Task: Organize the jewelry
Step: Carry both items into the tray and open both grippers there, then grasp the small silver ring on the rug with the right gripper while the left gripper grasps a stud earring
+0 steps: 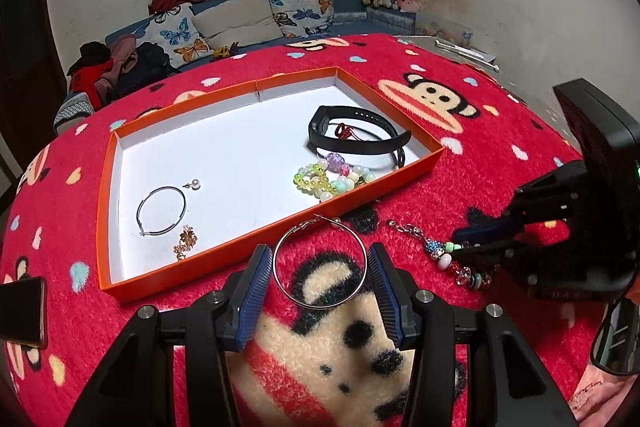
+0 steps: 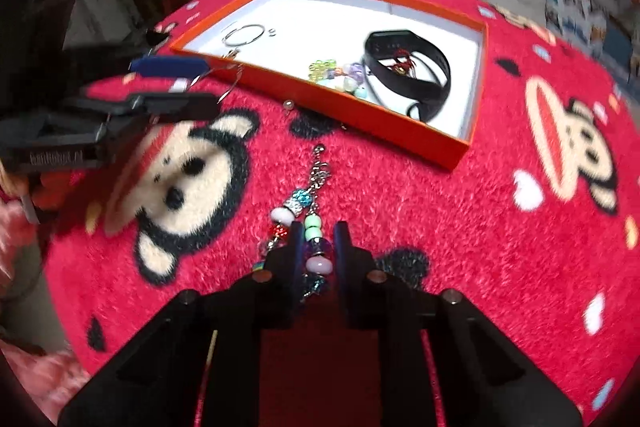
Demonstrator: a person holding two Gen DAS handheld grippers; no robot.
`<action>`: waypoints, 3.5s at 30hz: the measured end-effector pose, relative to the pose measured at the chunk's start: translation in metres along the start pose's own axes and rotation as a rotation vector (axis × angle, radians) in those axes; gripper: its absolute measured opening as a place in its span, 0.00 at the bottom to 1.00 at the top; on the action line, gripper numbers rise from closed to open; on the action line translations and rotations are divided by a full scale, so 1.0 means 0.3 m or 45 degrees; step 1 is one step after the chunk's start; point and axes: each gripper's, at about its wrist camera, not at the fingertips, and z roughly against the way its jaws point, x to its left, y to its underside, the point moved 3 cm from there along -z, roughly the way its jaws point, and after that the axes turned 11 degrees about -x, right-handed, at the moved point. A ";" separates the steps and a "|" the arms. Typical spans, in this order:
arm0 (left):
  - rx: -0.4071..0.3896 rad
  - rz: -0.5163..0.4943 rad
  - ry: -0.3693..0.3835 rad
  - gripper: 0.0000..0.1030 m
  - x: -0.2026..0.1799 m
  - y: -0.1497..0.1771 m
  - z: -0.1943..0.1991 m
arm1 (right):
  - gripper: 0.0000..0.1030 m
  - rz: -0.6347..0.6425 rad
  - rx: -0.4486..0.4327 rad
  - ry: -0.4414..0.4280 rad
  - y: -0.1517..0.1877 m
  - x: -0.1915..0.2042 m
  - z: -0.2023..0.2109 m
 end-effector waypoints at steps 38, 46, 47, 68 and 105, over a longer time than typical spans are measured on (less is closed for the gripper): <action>0.022 0.100 -0.105 0.51 0.232 -0.191 -0.239 | 0.13 -0.060 -0.257 0.042 -0.586 -0.306 -0.118; 0.044 0.108 -0.100 0.51 0.253 -0.174 -0.282 | 0.13 -0.120 -0.214 0.027 -0.575 -0.342 -0.214; 0.047 0.106 -0.099 0.51 0.253 -0.173 -0.286 | 0.13 -0.123 -0.210 0.037 -0.570 -0.345 -0.222; 0.091 0.118 -0.104 0.51 0.259 -0.150 -0.325 | 0.32 -0.110 -0.097 0.107 -0.510 -0.350 -0.286; 0.080 0.110 -0.132 0.52 0.232 -0.149 -0.275 | 0.42 -0.180 -0.085 -0.092 -0.086 -0.103 -0.004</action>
